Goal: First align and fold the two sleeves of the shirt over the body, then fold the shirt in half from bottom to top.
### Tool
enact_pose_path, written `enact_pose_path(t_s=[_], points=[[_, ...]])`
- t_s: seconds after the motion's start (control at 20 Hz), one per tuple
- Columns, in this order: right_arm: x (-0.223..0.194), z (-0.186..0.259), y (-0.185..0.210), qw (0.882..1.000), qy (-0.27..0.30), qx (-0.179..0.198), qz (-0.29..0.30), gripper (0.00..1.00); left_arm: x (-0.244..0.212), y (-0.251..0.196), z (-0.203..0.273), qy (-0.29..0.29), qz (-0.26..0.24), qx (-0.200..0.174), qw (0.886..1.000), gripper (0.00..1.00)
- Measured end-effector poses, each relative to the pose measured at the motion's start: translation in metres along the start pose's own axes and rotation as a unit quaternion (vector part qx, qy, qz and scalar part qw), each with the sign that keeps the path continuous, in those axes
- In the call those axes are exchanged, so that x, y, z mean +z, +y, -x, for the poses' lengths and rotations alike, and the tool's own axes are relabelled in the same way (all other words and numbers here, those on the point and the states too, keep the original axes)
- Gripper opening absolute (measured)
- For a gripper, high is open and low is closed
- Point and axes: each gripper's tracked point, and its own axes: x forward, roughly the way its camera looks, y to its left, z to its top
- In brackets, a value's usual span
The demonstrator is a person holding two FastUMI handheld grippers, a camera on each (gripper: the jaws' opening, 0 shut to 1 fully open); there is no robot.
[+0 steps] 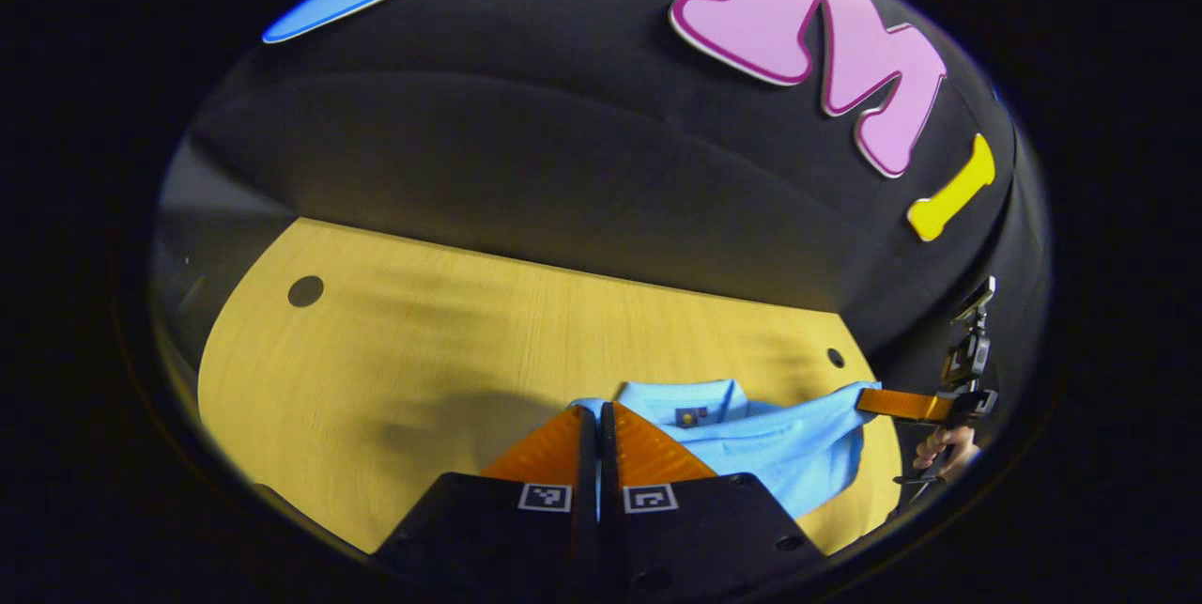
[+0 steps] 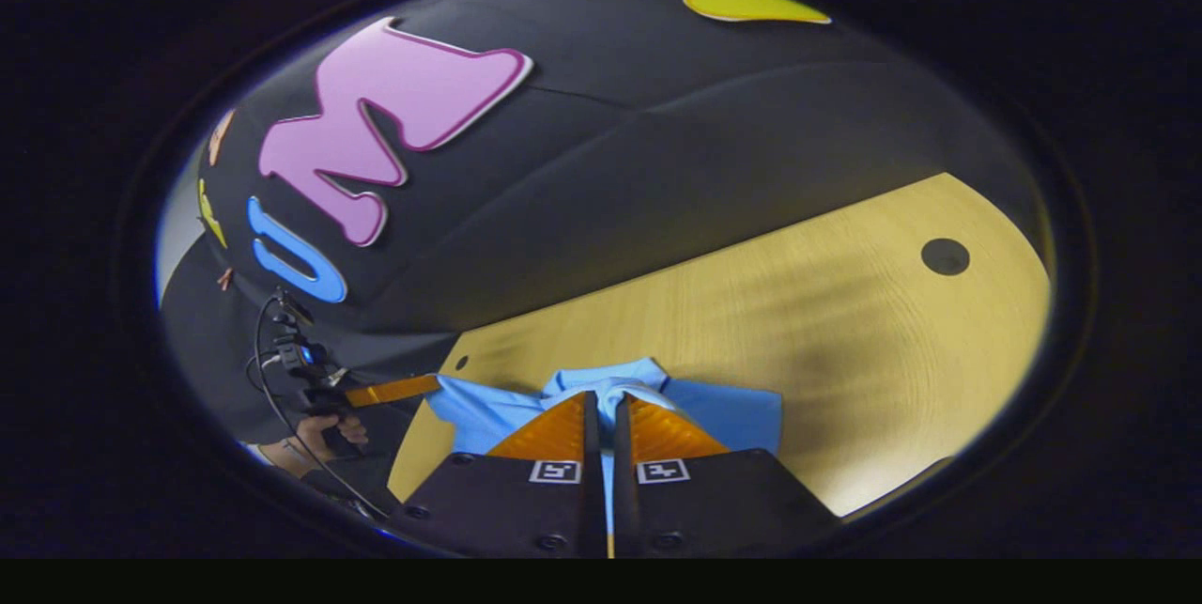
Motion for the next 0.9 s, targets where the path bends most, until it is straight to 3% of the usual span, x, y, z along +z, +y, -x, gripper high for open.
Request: enact_pose_path(t_s=[0.1, 0.15, 0.3, 0.35, 0.4, 0.45, 0.55, 0.6, 0.9], points=[[-0.009, -0.014, -0.019, 0.999, 0.014, -0.026, -0.016, 0.13, -0.013, 0.004, -0.020, 0.019, -0.012, 0.030, 0.999, 0.06], [-0.014, -0.017, -0.024, 0.999, 0.023, -0.033, -0.016, 0.07, -0.016, 0.010, -0.028, 0.021, -0.013, 0.047, 0.999, 0.06], [-0.019, -0.011, -0.032, 0.998, 0.032, -0.044, 0.011, 0.20, -0.021, 0.017, -0.032, 0.029, -0.020, 0.074, 0.997, 0.02], [-0.020, -0.007, -0.034, 0.998, 0.035, -0.044, 0.018, 0.22, -0.021, 0.018, -0.029, 0.033, -0.023, 0.080, 0.996, 0.07], [-0.019, 0.000, -0.033, 0.998, 0.037, -0.044, 0.027, 0.47, -0.021, 0.017, -0.024, 0.034, -0.025, 0.081, 0.996, 0.18], [-0.018, 0.004, -0.032, 0.998, 0.034, -0.045, 0.041, 0.72, -0.020, 0.013, -0.017, 0.033, -0.026, 0.080, 0.996, 0.35], [-0.012, 0.018, -0.021, 0.996, 0.023, -0.041, 0.073, 0.96, -0.012, 0.007, 0.000, 0.016, -0.031, 0.085, 0.996, 0.68], [-0.008, 0.026, -0.013, 0.995, 0.017, -0.037, 0.088, 0.96, -0.007, -0.001, 0.016, 0.007, -0.033, 0.082, 0.996, 0.85], [0.015, 0.092, 0.049, 0.979, -0.048, -0.024, 0.198, 0.97, 0.028, -0.053, 0.117, -0.088, -0.057, 0.056, 0.993, 0.85]])
